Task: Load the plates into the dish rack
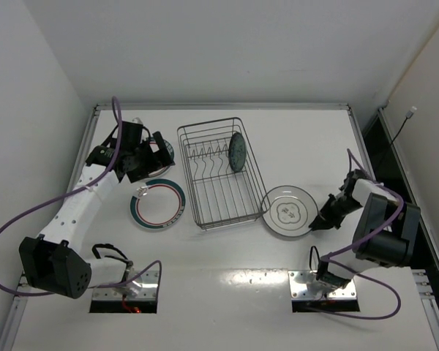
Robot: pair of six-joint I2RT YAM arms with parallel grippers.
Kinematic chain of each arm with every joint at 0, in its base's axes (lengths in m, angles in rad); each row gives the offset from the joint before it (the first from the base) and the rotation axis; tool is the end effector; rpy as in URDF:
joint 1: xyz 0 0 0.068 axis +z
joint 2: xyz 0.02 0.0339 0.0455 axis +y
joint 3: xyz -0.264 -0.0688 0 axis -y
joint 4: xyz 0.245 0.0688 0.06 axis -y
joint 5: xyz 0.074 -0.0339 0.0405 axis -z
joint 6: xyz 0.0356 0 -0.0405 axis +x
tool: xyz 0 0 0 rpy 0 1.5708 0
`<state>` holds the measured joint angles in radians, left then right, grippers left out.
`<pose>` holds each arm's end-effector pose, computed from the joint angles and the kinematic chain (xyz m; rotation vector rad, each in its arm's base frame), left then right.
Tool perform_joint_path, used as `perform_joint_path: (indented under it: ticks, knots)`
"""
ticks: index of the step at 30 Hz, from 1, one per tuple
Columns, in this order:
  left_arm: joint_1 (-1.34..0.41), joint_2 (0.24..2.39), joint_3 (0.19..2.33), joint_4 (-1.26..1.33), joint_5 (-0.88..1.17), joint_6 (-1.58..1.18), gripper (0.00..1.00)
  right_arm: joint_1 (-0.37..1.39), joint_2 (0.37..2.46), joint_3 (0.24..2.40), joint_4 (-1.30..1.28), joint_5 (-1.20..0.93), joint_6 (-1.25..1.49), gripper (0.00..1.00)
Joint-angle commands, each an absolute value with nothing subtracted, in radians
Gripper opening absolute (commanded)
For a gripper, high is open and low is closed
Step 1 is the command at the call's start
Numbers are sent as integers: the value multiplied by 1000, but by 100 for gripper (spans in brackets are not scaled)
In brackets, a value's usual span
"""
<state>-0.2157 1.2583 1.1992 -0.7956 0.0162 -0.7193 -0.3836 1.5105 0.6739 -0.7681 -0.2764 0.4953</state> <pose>0.2528 -0.0560 0.3275 -0.6092 2.3983 -0.4351 0.1976 -0.0693 0.1272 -1.3099 -2.7695 -0.4226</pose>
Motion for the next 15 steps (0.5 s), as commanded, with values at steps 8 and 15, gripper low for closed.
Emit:
perform_joint_path:
  ticks: [8, 15]
  knots:
    - [-207, 1232, 1201, -785, 74, -710, 100, -387, 1427, 1073, -747, -212, 640, 0]
    - [-207, 1250, 1239, -816, 63, -701, 100, -331, 1436, 1115, -660, -242, 663, 0]
